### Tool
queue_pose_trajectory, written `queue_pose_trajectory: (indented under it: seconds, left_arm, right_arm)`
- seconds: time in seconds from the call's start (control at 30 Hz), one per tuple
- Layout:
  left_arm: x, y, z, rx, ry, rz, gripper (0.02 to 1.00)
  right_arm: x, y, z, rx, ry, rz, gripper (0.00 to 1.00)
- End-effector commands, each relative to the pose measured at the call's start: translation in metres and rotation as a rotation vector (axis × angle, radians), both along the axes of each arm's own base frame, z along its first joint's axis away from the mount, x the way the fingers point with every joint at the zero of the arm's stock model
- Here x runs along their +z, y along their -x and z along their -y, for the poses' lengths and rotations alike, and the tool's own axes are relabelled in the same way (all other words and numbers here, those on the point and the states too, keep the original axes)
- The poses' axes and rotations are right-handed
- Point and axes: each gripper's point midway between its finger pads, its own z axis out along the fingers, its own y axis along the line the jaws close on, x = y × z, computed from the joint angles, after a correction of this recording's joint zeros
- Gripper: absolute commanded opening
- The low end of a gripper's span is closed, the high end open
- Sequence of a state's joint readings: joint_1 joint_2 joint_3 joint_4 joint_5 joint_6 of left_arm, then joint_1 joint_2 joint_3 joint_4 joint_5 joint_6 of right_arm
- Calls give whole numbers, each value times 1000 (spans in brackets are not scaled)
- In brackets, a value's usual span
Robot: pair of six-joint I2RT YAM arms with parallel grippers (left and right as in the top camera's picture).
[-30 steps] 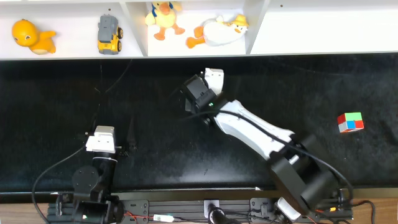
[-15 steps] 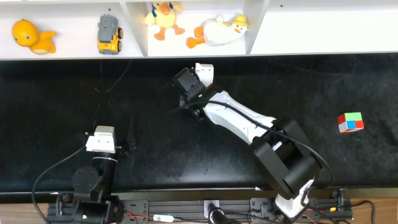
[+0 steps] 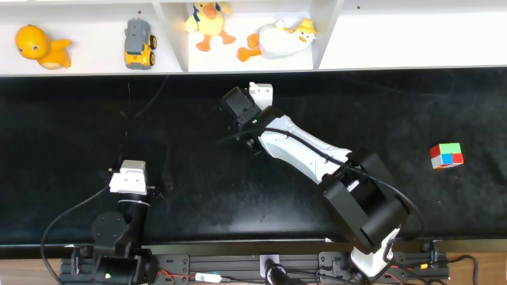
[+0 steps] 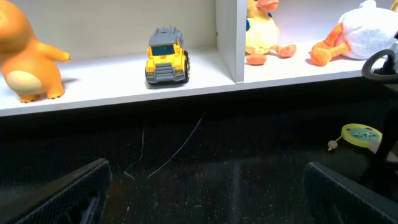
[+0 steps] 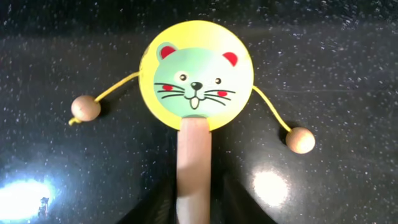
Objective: Store Toys
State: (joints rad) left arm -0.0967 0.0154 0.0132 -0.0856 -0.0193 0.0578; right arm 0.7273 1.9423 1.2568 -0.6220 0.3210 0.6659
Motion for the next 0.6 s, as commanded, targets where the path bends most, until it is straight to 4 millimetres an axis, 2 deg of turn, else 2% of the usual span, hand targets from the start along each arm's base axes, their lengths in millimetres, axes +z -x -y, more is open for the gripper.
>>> queue_pose_trajectory:
  seconds: [0.03, 0.13, 0.27, 0.37, 0.47, 0.6]
  left_arm:
    - [1, 0, 0, 5, 11, 10, 998]
    - [1, 0, 0, 5, 11, 10, 998]
    - [1, 0, 0, 5, 11, 10, 998]
    - [1, 0, 0, 5, 11, 10, 998]
    - [1, 0, 0, 5, 11, 10, 998]
    - [1, 0, 0, 5, 10, 10, 998]
  right_arm:
    - [7, 3, -1, 30, -8, -2, 257]
    - [6, 7, 7, 36, 2, -9, 165]
    - [8, 17, 16, 35, 7, -13, 119]
    - [16, 25, 27, 32, 3, 0, 73]
    - [29, 35, 47, 16, -2, 24, 42]
    - [47, 52, 84, -20, 0, 81, 77]
